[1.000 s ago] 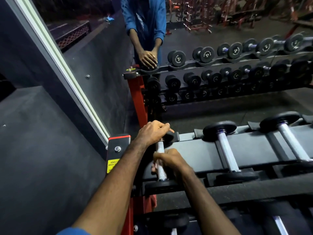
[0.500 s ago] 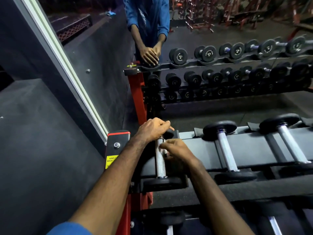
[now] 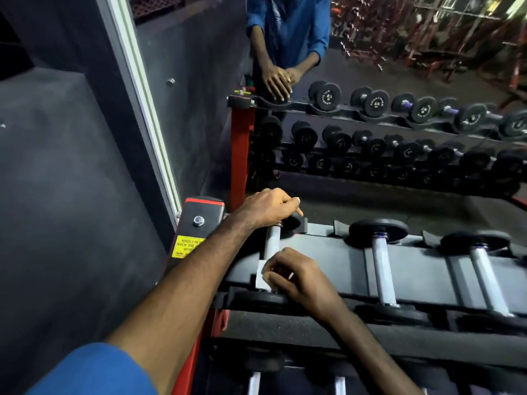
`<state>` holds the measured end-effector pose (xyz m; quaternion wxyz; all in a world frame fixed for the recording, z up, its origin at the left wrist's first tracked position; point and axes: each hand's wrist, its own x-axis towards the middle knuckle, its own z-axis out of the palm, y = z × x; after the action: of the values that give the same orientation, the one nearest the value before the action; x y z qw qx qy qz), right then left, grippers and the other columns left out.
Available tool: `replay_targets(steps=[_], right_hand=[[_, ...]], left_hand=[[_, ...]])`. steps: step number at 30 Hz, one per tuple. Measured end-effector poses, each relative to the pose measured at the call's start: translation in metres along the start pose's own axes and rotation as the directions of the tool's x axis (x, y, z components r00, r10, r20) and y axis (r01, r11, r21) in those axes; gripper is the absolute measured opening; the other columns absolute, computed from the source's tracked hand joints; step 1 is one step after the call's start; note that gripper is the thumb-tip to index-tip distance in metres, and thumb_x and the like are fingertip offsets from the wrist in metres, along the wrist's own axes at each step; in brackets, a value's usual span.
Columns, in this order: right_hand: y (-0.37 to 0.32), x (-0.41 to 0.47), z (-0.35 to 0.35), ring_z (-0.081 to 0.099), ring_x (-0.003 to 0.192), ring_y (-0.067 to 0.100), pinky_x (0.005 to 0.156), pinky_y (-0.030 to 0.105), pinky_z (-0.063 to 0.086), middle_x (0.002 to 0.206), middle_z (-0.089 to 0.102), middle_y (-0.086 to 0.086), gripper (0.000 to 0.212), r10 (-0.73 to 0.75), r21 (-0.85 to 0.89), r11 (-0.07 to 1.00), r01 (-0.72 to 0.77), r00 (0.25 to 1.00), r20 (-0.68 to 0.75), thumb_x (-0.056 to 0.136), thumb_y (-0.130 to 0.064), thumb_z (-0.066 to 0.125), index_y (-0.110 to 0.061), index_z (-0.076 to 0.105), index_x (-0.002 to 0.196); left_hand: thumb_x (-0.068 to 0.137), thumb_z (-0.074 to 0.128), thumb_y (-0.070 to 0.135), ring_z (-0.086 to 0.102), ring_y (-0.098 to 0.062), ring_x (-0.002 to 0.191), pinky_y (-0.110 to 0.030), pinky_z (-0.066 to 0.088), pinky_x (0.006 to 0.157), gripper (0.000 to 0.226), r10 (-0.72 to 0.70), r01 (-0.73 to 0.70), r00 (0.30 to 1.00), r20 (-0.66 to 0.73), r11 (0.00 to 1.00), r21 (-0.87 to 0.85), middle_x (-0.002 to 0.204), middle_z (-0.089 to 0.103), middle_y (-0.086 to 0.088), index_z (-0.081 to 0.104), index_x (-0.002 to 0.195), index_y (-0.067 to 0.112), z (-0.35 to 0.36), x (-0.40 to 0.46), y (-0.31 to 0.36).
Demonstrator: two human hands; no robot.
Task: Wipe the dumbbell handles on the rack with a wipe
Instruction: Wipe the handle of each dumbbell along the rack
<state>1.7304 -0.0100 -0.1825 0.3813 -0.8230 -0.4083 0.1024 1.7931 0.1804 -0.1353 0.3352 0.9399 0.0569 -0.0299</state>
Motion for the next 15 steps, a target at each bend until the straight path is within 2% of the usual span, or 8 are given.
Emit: replay_targets(steps=[2, 4, 5, 7, 9, 10, 13, 15], right_hand=[[0.008, 0.009, -0.011, 0.059, 0.083, 0.007, 0.070, 0.037, 0.053, 0.098, 0.053, -0.013, 0.011, -0.107, -0.141, 0.983, 0.115, 0.993, 0.058, 0.099, -0.034, 0.068, -0.029, 0.072, 0.107], [0.014, 0.021, -0.022, 0.057, 0.090, 0.015, 0.069, 0.040, 0.052, 0.105, 0.052, -0.008, 0.015, -0.218, -0.347, 0.913, 0.215, 0.975, 0.029, 0.095, -0.029, 0.073, -0.030, 0.072, 0.110], [0.015, 0.025, -0.024, 0.056, 0.094, 0.020, 0.071, 0.041, 0.050, 0.110, 0.055, -0.004, 0.017, -0.313, -0.456, 0.838, 0.298, 0.949, 0.045, 0.094, -0.024, 0.074, -0.026, 0.073, 0.112], [0.020, 0.022, -0.024, 0.059, 0.111, 0.028, 0.086, 0.041, 0.050, 0.128, 0.061, 0.002, 0.025, -0.471, -0.543, 0.660, 0.519, 0.849, 0.240, 0.102, -0.022, 0.067, -0.018, 0.071, 0.125], [0.024, 0.019, -0.028, 0.049, 0.142, 0.025, 0.111, 0.041, 0.043, 0.152, 0.055, 0.003, 0.039, -0.475, -0.552, 0.501, 0.667, 0.744, 0.469, 0.109, -0.025, 0.054, -0.016, 0.057, 0.147], [0.029, 0.021, -0.034, 0.039, 0.151, 0.023, 0.120, 0.042, 0.035, 0.160, 0.047, 0.003, 0.045, -0.451, -0.578, 0.440, 0.687, 0.726, 0.520, 0.110, -0.025, 0.048, -0.016, 0.048, 0.155], [0.026, 0.035, -0.049, 0.033, 0.154, 0.027, 0.124, 0.049, 0.030, 0.163, 0.042, 0.009, 0.051, -0.392, -0.650, 0.400, 0.646, 0.762, 0.516, 0.111, -0.020, 0.026, -0.011, 0.038, 0.160], [0.022, 0.035, -0.043, 0.035, 0.153, 0.028, 0.124, 0.049, 0.031, 0.162, 0.044, 0.010, 0.049, -0.397, -0.601, 0.327, 0.729, 0.683, 0.613, 0.112, -0.019, 0.025, -0.011, 0.042, 0.158]], left_hand=[[0.106, 0.044, 0.054, 0.055, -0.010, 0.064, -0.033, 0.045, 0.077, 0.040, 0.005, -0.005, 1.000, 0.007, 1.000, -0.010, 0.045, 0.055, 0.019, 0.082, 0.099, 0.049, 0.002, 0.002, -0.002], [0.101, 0.044, 0.060, 0.064, -0.016, 0.077, -0.035, 0.051, 0.082, 0.036, 0.002, -0.002, 1.000, -0.006, 1.000, -0.021, 0.059, 0.066, 0.015, 0.080, 0.095, 0.056, 0.004, 0.005, -0.006], [0.100, 0.044, 0.062, 0.068, -0.017, 0.084, -0.035, 0.053, 0.084, 0.035, 0.000, 0.000, 1.000, -0.013, 1.000, -0.026, 0.069, 0.071, 0.013, 0.078, 0.094, 0.059, 0.005, 0.006, -0.008], [0.101, 0.045, 0.061, 0.069, -0.017, 0.086, -0.034, 0.053, 0.083, 0.035, 0.003, -0.003, 1.000, -0.009, 0.999, -0.034, 0.069, 0.071, 0.010, 0.079, 0.095, 0.058, 0.005, 0.007, -0.009], [0.103, 0.045, 0.060, 0.070, -0.017, 0.083, -0.032, 0.050, 0.075, 0.038, 0.007, -0.007, 1.000, -0.001, 0.999, -0.034, 0.060, 0.065, 0.010, 0.081, 0.097, 0.053, 0.004, 0.007, -0.009], [0.103, 0.045, 0.061, 0.069, -0.018, 0.082, -0.033, 0.047, 0.074, 0.039, 0.012, -0.012, 1.000, 0.004, 0.999, -0.031, 0.058, 0.063, 0.010, 0.082, 0.099, 0.051, 0.005, 0.008, -0.009], [0.104, 0.045, 0.065, 0.065, -0.016, 0.083, -0.033, 0.044, 0.078, 0.040, 0.023, -0.022, 1.000, 0.018, 0.999, -0.039, 0.068, 0.067, 0.011, 0.082, 0.103, 0.049, 0.005, 0.010, -0.009], [0.102, 0.044, 0.069, 0.066, -0.017, 0.088, -0.034, 0.047, 0.083, 0.042, 0.034, -0.032, 0.999, 0.035, 0.998, -0.045, 0.078, 0.071, 0.009, 0.081, 0.104, 0.050, 0.005, 0.011, -0.012]])
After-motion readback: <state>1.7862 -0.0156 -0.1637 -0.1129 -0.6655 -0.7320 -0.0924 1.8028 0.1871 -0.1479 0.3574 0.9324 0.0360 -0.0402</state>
